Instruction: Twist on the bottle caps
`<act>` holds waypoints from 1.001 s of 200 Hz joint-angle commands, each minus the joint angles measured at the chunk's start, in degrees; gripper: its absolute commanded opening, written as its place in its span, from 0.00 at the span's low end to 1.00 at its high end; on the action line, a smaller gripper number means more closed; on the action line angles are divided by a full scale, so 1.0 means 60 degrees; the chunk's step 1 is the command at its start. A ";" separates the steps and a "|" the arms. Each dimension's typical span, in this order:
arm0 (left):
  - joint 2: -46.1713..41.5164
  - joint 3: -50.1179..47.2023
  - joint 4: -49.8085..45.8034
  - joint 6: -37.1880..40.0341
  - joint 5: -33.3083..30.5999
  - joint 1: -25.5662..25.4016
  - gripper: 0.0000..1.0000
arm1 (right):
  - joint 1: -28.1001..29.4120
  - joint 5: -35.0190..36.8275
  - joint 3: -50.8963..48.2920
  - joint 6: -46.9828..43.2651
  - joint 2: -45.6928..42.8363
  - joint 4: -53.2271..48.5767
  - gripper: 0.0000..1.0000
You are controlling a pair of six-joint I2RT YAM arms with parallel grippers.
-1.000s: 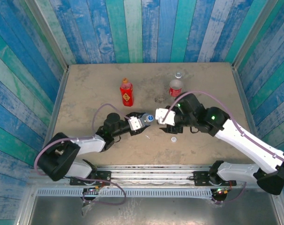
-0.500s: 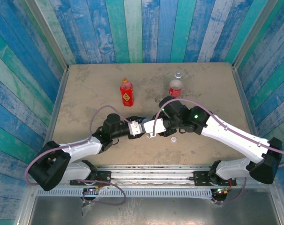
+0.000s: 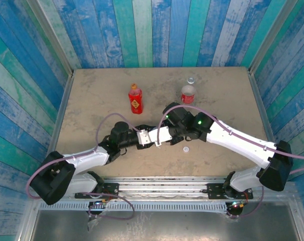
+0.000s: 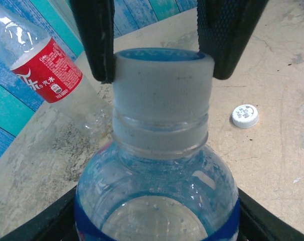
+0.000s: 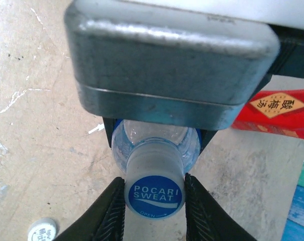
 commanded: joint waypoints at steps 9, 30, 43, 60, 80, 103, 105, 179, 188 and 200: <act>-0.0363 0.0216 0.0153 -0.0096 0.0158 -0.0064 0.54 | 0.0050 0.0013 0.0124 0.0200 0.0054 0.0138 0.22; -0.0365 0.0169 0.0550 -0.0214 -0.0254 -0.0072 0.54 | 0.0057 -0.0127 0.0002 0.1290 0.0011 0.0326 0.14; -0.0348 0.0089 0.1152 -0.0323 -0.0618 -0.0076 0.53 | 0.0048 0.0278 -0.0205 0.3395 -0.0046 0.1007 0.10; -0.0252 0.0041 0.1716 -0.0328 -0.1111 -0.0088 0.53 | 0.0047 0.1235 -0.0246 0.7467 0.0067 0.1617 0.10; -0.0077 0.0019 0.2105 -0.0065 -0.1721 -0.0137 0.53 | 0.0072 0.1733 -0.0022 1.2845 0.0301 0.1452 0.05; 0.0057 0.0060 0.2122 0.0236 -0.2019 -0.0193 0.53 | 0.0059 0.0878 -0.0290 1.5970 0.0391 0.1808 0.06; 0.0059 0.0074 0.2095 0.0252 -0.2028 -0.0188 0.53 | 0.0072 0.0889 -0.0268 1.5933 0.0391 0.1780 0.07; -0.0230 0.0107 0.0765 0.0514 -0.1073 -0.0209 0.54 | -0.0028 0.1101 -0.0594 0.7518 -0.0858 0.1044 0.64; -0.0296 0.0108 0.0622 0.0558 -0.0974 -0.0209 0.54 | -0.0027 0.1077 -0.0616 0.6463 -0.1014 0.1010 0.64; -0.0339 0.0104 0.0491 0.0611 -0.0864 -0.0210 0.55 | -0.0027 0.0500 -0.0665 0.4909 -0.1205 0.0766 0.63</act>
